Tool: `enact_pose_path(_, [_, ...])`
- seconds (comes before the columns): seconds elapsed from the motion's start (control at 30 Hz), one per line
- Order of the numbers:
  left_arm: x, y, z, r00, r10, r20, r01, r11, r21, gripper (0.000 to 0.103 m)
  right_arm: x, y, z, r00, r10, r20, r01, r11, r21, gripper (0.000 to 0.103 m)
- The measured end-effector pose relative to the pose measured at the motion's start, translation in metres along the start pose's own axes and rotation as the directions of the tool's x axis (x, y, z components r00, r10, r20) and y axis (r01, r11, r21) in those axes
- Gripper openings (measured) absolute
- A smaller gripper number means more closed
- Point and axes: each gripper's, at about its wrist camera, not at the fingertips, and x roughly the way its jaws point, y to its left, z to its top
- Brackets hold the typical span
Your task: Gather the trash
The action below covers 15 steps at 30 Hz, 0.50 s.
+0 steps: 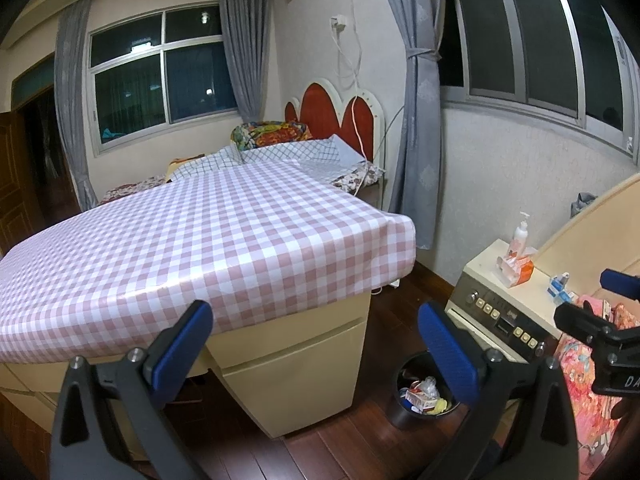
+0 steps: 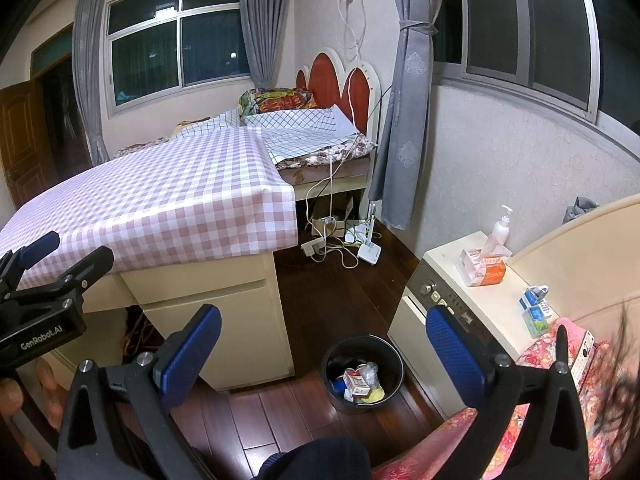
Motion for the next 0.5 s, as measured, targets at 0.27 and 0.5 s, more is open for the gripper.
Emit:
enact_pose_path(0.27, [0.0034,-0.0024,-0.0037,1.0,0.009,-0.006,-0.009,0.999,0.031,0.103,0.0009,0.0027,-0.0019,1.0,-0.001,-0.004,0.001,1.0,-0.001,0.103])
enact_pose_path(0.5, [0.0043,-0.0064,-0.0064,1.0,-0.013,-0.022,0.013,0.999,0.039,0.103,0.0015,0.003,-0.0036,1.0,-0.001,-0.007,0.001,1.0,0.001,0.103])
